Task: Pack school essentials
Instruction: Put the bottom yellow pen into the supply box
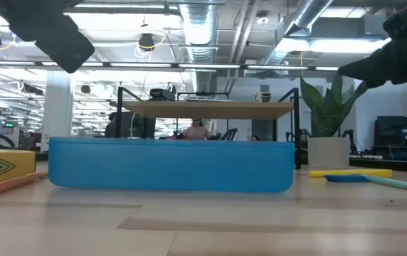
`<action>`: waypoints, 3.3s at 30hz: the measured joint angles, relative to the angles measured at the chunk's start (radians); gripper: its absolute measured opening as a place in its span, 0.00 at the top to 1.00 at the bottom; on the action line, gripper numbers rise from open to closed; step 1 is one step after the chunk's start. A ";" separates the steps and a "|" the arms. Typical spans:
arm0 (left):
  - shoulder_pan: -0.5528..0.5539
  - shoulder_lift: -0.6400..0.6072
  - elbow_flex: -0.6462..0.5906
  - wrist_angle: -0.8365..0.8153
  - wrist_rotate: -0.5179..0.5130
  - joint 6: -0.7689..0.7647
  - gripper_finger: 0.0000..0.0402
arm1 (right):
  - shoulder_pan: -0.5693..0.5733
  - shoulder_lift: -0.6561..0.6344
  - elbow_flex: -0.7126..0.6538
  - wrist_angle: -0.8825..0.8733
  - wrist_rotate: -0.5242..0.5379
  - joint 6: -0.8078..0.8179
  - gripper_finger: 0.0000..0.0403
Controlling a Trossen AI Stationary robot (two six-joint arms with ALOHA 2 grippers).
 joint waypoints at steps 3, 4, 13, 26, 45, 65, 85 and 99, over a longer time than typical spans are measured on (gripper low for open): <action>-0.020 0.017 0.001 -0.005 0.000 -0.022 0.99 | 0.000 0.000 0.000 0.000 0.000 0.000 0.92; -0.027 0.021 0.001 -0.011 0.000 -0.034 0.99 | 0.000 0.000 0.000 0.000 0.000 0.000 0.92; -0.103 0.086 0.001 -0.023 -0.032 -0.142 0.78 | 0.000 0.000 0.000 0.000 0.000 0.000 0.92; -0.364 0.319 0.054 0.013 -0.095 -0.423 0.71 | 0.000 0.000 0.000 0.000 0.000 0.000 0.92; -0.604 0.664 0.264 -0.206 -0.080 -0.915 0.57 | 0.000 0.000 0.000 0.000 0.000 0.000 0.92; -0.651 0.779 0.268 -0.221 -0.025 -1.063 0.56 | 0.000 0.000 0.000 0.000 0.000 0.000 0.92; -0.610 0.787 0.353 -0.453 0.043 -0.974 0.56 | 0.000 0.000 0.000 0.000 0.000 0.000 0.92; -0.610 0.785 0.355 -0.426 -0.019 -0.871 0.56 | 0.000 0.000 0.000 0.000 0.000 0.000 0.92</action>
